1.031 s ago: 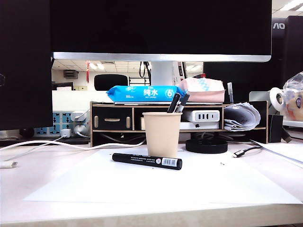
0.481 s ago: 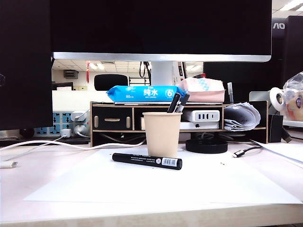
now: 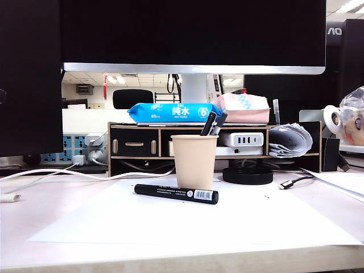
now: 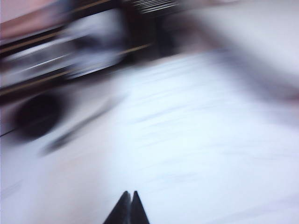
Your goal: Pick up the marker from the paper cup and put it on the table.
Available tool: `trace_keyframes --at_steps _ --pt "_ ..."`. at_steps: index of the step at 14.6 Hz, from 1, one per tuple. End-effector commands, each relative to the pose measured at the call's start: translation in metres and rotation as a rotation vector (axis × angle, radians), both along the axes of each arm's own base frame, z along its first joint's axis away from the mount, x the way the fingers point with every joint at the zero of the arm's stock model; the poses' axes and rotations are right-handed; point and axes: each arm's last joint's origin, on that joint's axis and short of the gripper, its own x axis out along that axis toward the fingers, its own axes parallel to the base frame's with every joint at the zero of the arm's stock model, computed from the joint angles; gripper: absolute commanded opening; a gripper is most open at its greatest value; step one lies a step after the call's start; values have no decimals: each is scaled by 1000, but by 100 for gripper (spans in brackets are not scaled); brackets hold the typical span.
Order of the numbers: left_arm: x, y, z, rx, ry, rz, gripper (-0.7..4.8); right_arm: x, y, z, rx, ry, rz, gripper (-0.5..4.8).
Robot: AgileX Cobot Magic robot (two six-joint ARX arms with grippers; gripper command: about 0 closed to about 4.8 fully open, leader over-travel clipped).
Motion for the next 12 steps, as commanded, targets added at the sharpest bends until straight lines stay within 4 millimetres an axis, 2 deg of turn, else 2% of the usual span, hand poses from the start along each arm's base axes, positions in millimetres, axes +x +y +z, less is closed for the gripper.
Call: trace_keyframes --at_steps 1,8,11,12 --pt "0 0 1 -6 -12 -3 -4 0 -17 1 3 -11 -194 -5" --pt "0 0 1 -6 -12 -3 -4 1 -20 -2 3 -29 -226 -5" --pt "0 0 1 -6 -12 -3 -4 3 -12 -4 -126 -35 29 -5" --pt "0 0 1 -6 -12 -2 -4 3 -10 -4 -169 -35 60 -5"
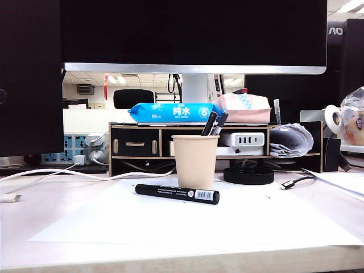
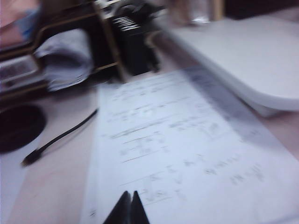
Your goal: Pick up the marker from the paper cup and put it on the table.
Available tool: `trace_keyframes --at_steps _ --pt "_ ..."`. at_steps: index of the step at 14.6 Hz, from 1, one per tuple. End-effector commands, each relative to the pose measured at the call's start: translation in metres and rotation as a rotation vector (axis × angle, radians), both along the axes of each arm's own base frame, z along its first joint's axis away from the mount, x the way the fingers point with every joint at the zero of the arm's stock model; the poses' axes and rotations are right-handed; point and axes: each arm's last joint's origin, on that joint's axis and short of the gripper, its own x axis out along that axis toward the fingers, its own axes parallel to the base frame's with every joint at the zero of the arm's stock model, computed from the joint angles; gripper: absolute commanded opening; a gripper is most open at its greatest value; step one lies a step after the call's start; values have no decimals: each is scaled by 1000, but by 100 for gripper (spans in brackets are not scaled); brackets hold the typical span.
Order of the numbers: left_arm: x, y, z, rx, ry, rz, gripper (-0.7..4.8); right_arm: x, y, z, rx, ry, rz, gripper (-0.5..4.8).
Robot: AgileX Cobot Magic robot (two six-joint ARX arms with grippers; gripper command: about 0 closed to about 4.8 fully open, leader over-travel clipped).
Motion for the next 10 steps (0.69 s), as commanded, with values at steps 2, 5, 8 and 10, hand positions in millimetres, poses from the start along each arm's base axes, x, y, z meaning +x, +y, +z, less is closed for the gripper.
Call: trace_keyframes --at_steps 2,5,8,10 --pt "0 0 1 -6 -12 -2 -4 1 10 -1 -110 3 147 -4" --pt "0 0 1 -6 -12 -3 -4 1 16 4 -145 -46 210 -4" --pt "0 0 1 -6 -12 -2 -4 1 17 9 -146 -104 215 -4" --pt "0 0 1 -6 -12 -3 -4 1 17 11 -146 -119 213 -5"
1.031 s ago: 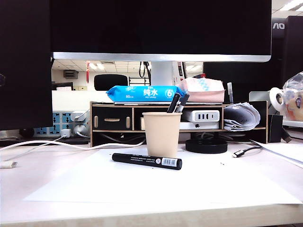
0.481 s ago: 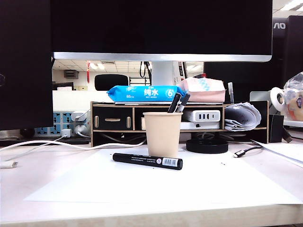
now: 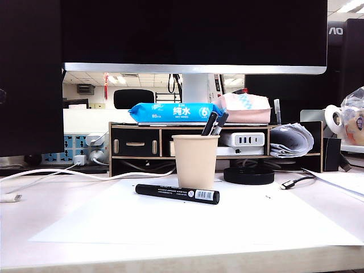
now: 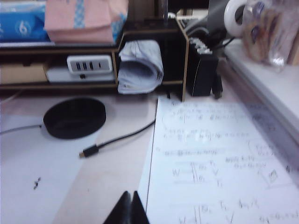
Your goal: Pick up the marker from the paper cup and put it on the table.
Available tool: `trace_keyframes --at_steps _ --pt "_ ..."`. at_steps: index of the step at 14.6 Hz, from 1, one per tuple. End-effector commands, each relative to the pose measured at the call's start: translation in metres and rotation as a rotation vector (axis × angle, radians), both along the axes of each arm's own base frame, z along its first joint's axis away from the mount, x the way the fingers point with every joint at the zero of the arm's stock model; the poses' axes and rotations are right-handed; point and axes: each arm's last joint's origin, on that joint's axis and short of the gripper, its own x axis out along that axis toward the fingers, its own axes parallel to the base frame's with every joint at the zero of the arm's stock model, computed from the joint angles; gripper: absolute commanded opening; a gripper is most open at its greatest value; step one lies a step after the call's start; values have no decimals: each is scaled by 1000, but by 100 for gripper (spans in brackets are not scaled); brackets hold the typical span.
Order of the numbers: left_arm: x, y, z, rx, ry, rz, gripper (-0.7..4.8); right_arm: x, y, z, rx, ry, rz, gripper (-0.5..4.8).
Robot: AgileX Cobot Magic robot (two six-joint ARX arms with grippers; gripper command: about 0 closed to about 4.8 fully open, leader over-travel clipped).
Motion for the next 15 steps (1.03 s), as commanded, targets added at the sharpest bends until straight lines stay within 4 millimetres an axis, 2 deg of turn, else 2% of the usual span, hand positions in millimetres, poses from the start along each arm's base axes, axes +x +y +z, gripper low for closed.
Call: trace_keyframes --at_steps 1,15 --pt "0 0 2 -7 -12 -2 -4 0 0 3 1 -37 2 -5" --pt "0 0 2 -7 -12 -2 -4 0 4 6 17 -69 45 -5"
